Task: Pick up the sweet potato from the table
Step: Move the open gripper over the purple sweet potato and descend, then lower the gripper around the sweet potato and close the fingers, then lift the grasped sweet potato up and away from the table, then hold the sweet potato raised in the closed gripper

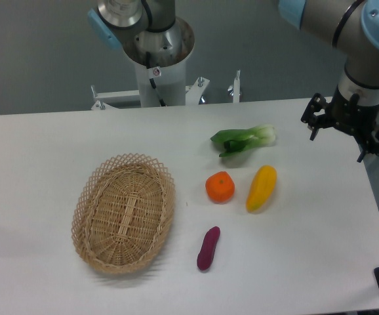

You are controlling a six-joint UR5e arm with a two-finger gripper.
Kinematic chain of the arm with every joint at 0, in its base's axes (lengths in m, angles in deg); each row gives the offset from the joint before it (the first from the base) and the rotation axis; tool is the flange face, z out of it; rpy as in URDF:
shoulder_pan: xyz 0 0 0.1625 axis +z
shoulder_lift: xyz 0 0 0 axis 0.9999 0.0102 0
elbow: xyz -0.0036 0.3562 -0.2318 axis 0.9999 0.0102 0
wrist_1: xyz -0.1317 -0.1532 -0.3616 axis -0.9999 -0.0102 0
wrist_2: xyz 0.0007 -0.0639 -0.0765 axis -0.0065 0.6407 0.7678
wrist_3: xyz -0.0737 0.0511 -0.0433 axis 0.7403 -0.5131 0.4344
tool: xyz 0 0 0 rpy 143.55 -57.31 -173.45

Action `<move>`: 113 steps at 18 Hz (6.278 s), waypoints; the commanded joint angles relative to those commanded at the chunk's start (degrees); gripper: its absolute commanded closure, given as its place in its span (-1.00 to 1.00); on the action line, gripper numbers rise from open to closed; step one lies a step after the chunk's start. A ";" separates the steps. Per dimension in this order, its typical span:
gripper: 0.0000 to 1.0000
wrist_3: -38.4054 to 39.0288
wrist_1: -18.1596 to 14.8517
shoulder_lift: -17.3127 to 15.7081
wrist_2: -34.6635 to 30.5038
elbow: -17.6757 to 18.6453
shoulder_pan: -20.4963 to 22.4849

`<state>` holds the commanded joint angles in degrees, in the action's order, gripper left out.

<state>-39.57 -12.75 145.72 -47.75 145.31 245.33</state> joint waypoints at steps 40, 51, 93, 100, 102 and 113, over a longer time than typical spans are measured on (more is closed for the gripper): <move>-1.00 35.24 38.67 10.98 2.73 24.70 -18.89; -1.00 35.68 42.71 12.83 1.23 27.25 -20.30; 0.42 5.99 17.77 -3.78 12.57 11.69 -0.88; 0.42 5.19 16.00 -4.04 12.39 11.16 -0.53; 0.42 5.27 16.00 -4.13 12.31 11.25 -0.53; 0.42 5.36 16.17 -4.75 11.95 11.34 -1.05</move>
<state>-34.20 3.42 140.98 -35.80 156.64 244.28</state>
